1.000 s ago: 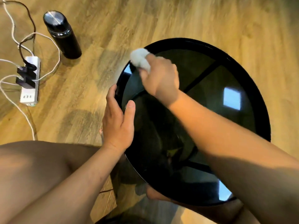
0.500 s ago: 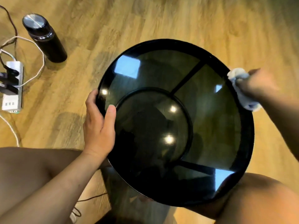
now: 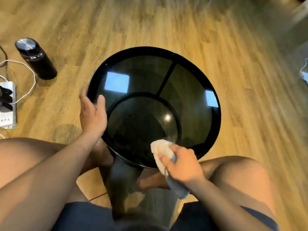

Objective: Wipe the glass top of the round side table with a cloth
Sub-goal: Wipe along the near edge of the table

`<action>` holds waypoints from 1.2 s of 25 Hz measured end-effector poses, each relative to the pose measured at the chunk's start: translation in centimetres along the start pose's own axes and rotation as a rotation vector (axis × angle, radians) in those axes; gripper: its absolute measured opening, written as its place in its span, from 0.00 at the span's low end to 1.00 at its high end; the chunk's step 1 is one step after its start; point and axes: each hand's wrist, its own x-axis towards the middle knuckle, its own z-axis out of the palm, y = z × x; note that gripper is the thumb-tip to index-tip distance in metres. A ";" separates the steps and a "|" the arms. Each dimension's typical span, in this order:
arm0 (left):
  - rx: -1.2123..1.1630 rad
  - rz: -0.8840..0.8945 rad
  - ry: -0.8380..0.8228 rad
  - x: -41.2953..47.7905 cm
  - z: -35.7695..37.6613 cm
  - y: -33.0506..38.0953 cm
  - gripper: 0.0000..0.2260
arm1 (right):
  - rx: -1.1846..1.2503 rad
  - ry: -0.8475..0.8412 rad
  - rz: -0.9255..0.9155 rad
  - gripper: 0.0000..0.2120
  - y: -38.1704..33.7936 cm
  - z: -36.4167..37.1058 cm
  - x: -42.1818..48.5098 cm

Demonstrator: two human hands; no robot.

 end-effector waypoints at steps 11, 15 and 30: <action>-0.347 -0.080 -0.685 -15.2 -1.7 9.0 0.16 | 2.007 -0.467 0.098 0.25 -4.7 -4.3 -1.8; -0.327 -0.055 -0.524 -17.6 -1.8 8.3 0.06 | 1.770 -0.391 0.055 0.31 -3.4 -4.6 -4.2; 0.179 0.189 -0.364 2.0 0.2 8.0 0.08 | 1.628 -0.301 0.151 0.18 -4.9 -10.7 13.0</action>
